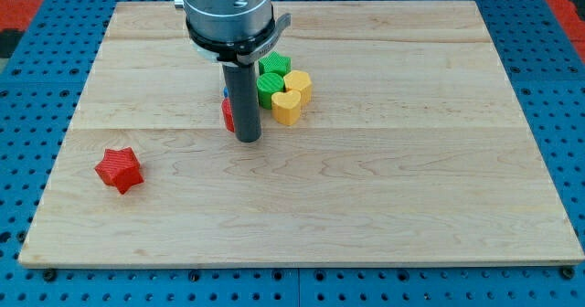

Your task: Slide the red circle a bit right

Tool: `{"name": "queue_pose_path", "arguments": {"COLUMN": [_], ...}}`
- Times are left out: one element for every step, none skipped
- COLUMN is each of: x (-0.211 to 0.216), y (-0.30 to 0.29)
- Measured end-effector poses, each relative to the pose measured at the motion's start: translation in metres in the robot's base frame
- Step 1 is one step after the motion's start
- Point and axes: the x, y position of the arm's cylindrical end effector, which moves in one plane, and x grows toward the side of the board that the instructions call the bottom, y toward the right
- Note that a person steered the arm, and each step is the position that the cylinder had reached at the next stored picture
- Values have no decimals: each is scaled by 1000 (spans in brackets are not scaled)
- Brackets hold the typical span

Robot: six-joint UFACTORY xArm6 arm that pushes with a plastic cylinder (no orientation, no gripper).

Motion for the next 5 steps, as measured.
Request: {"name": "queue_pose_path", "arguments": {"x": [5, -13, -32, -14, -11], "y": [-32, -80, -52, -46, -41]}}
